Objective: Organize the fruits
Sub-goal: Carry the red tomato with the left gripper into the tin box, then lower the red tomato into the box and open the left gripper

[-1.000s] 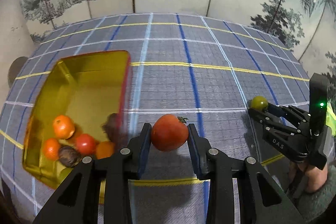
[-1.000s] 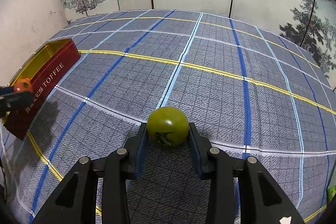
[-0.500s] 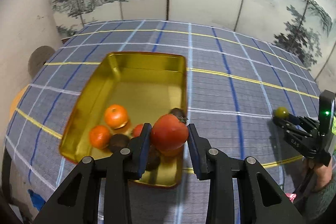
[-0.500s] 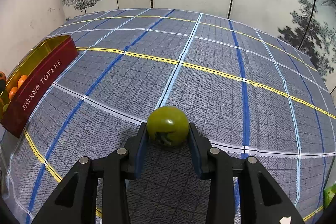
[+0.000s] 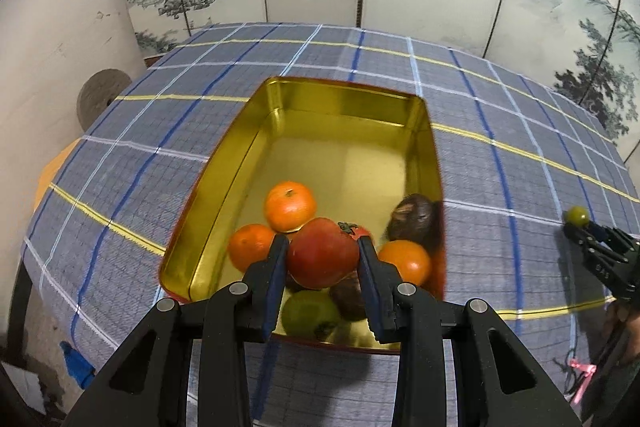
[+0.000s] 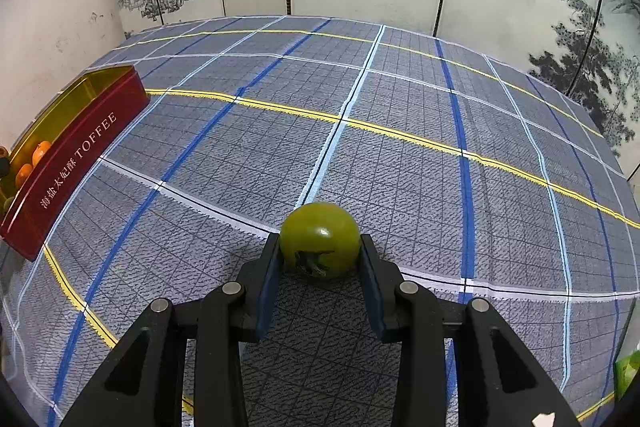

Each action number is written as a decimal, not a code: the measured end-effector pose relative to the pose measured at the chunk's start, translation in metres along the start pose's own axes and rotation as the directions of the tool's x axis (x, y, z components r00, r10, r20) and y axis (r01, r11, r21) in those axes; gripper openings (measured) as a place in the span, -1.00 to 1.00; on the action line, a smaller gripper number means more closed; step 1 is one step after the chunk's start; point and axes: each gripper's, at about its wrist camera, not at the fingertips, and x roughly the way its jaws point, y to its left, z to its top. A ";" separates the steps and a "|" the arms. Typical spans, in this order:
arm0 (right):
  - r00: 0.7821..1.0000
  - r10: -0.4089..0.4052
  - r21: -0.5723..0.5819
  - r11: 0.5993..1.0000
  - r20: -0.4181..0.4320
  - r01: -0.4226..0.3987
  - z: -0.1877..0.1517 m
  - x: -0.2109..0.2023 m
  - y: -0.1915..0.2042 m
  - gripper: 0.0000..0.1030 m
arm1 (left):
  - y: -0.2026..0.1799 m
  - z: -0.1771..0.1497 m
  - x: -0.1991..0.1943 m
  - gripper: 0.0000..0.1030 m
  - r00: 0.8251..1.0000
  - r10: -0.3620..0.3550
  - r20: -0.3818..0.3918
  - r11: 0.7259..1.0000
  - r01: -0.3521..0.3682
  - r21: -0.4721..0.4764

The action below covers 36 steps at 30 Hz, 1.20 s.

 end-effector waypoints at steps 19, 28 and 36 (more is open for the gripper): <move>1.000 -0.001 -0.001 1.000 0.000 0.001 0.000 0.000 0.000 -0.31 | 0.020 -0.009 0.028 -0.31 0.998 0.040 -0.052 0.999 -0.041 -0.017; 1.000 0.000 -0.001 1.000 0.000 0.000 0.000 0.000 0.000 -0.31 | 0.020 -0.009 0.028 -0.31 0.998 0.046 -0.051 0.999 -0.046 -0.010; 1.000 -0.002 -0.001 1.000 0.000 0.002 0.000 0.000 0.000 -0.32 | 0.020 -0.010 0.029 -0.30 0.997 0.052 -0.049 0.999 -0.052 0.001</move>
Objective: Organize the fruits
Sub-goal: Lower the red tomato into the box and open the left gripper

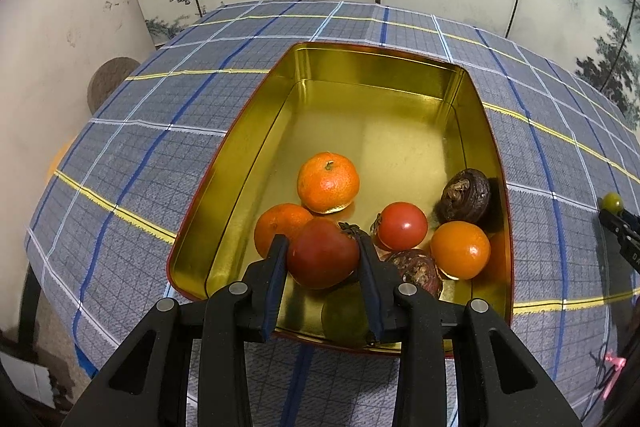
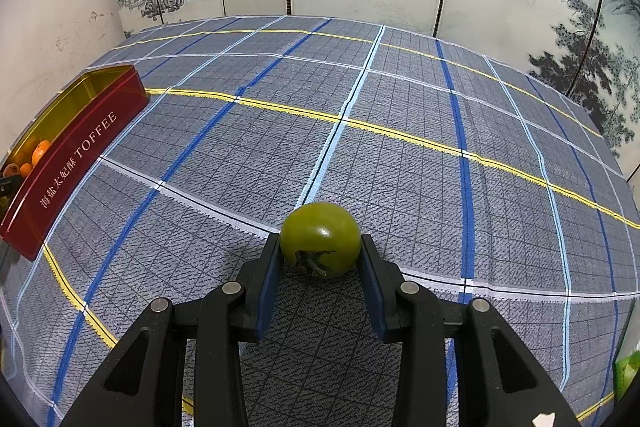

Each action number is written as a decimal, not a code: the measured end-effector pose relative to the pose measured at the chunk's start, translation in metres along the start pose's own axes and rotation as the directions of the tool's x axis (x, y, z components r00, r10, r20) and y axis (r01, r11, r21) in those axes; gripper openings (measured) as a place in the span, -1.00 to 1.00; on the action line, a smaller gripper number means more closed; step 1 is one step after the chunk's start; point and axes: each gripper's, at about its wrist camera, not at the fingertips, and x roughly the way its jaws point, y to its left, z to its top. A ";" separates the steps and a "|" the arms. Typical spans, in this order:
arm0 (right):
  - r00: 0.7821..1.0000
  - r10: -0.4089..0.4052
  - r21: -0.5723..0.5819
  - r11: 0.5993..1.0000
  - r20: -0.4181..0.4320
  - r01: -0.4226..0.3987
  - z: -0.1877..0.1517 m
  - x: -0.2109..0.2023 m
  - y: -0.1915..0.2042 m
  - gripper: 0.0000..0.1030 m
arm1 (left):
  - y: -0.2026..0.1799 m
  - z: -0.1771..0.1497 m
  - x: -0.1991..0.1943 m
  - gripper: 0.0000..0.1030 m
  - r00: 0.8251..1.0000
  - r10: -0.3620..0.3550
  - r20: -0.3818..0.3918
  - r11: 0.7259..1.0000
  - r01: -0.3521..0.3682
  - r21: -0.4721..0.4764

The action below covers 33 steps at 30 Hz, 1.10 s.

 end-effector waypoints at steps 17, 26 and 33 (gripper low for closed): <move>1.000 -0.018 0.014 1.000 -0.001 0.018 -0.001 -0.001 0.001 -0.35 | 0.000 -0.001 -0.010 -0.25 0.998 -0.039 0.042 0.999 0.039 0.006; 1.000 0.016 0.006 1.000 0.027 -0.016 0.006 -0.016 0.017 -0.35 | -0.002 -0.003 -0.021 -0.22 0.996 -0.053 0.076 0.999 0.051 0.018; 0.995 0.086 -0.036 0.996 0.054 -0.084 0.017 -0.030 0.048 -0.35 | -0.003 -0.006 -0.040 -0.13 0.993 -0.042 0.113 0.999 0.039 0.024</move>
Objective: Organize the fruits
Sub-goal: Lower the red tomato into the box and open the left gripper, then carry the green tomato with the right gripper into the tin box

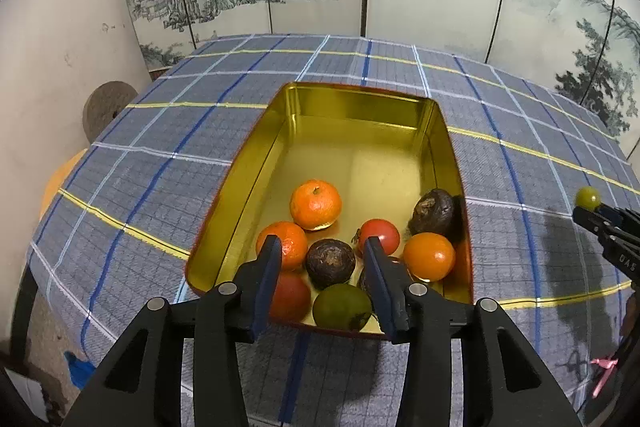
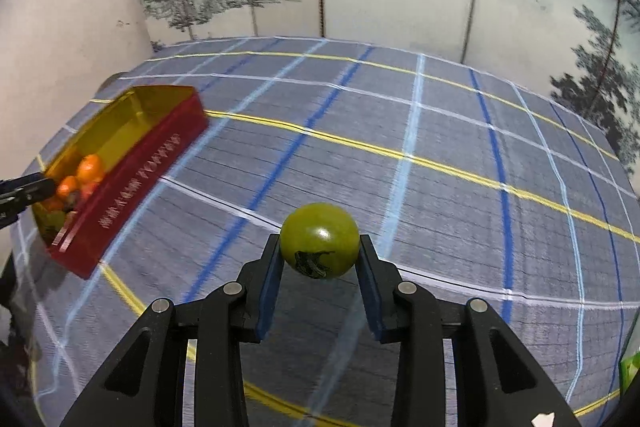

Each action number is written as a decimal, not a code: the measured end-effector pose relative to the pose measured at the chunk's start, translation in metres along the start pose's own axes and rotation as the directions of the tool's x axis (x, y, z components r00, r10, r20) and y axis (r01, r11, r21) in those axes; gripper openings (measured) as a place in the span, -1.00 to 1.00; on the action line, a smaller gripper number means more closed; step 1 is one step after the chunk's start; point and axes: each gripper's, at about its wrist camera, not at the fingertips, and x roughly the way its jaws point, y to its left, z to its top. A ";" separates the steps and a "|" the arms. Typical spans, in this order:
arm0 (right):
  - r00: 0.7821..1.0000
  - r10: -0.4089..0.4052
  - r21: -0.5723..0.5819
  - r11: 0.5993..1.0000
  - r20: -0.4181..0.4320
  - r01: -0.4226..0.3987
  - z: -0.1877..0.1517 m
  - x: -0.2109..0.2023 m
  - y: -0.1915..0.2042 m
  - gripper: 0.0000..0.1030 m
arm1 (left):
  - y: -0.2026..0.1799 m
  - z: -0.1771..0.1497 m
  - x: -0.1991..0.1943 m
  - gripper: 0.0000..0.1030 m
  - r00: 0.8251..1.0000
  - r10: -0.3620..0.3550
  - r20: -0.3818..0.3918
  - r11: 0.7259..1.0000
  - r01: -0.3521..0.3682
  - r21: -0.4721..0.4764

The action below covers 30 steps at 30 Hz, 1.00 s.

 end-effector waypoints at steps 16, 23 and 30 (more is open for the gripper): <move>0.979 0.201 -0.158 0.968 0.027 -0.194 0.025 -0.024 0.107 -0.35 | 0.029 -0.006 -0.033 0.12 0.999 0.031 0.038 0.999 -0.030 -0.028; 0.965 0.262 -0.226 0.939 -0.009 -0.258 0.028 -0.017 0.152 -0.35 | 0.050 -0.014 -0.035 0.12 0.997 0.069 0.029 0.996 -0.067 -0.051; 0.957 0.285 -0.277 0.916 -0.058 -0.290 0.028 0.004 0.190 -0.35 | 0.058 -0.019 -0.032 0.12 0.998 0.070 0.007 0.995 -0.070 -0.064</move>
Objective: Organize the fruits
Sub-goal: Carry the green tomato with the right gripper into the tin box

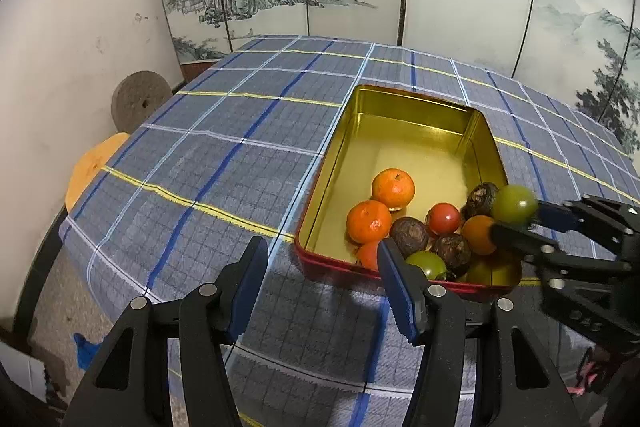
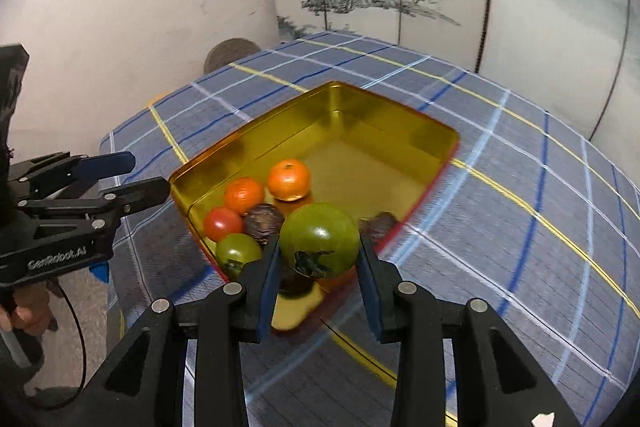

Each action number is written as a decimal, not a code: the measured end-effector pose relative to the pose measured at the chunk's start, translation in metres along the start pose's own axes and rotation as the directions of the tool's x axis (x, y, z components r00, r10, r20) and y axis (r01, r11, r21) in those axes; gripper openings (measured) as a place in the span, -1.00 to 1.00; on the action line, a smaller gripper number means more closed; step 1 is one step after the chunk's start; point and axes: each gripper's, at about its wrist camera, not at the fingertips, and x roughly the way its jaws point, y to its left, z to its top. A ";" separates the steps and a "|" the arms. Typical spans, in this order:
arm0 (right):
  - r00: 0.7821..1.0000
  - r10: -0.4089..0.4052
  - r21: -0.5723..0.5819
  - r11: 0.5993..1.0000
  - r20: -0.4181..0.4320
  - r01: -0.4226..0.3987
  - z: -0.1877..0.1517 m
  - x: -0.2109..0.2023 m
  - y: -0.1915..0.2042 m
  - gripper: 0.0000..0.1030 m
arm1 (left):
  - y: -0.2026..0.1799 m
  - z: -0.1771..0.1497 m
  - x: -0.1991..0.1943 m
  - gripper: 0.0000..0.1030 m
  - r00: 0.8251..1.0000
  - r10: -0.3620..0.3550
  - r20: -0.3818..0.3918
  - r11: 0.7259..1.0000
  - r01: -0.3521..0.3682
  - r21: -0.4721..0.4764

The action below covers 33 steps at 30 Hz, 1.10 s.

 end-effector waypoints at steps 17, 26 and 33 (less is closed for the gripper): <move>0.997 -0.046 -0.010 0.999 -0.061 0.046 0.006 0.043 0.011 -0.32 | 0.007 -0.006 0.001 0.18 0.999 0.010 -0.032 1.000 -0.010 -0.005; 0.996 -0.065 -0.011 0.998 -0.066 0.064 0.008 0.047 0.015 -0.29 | 0.005 -0.010 -0.003 0.18 0.999 0.024 -0.040 1.000 -0.024 -0.001; 0.996 -0.056 0.004 0.998 -0.063 0.056 0.007 0.043 0.014 -0.20 | -0.002 -0.011 -0.011 0.18 0.999 0.027 -0.037 1.000 -0.026 0.010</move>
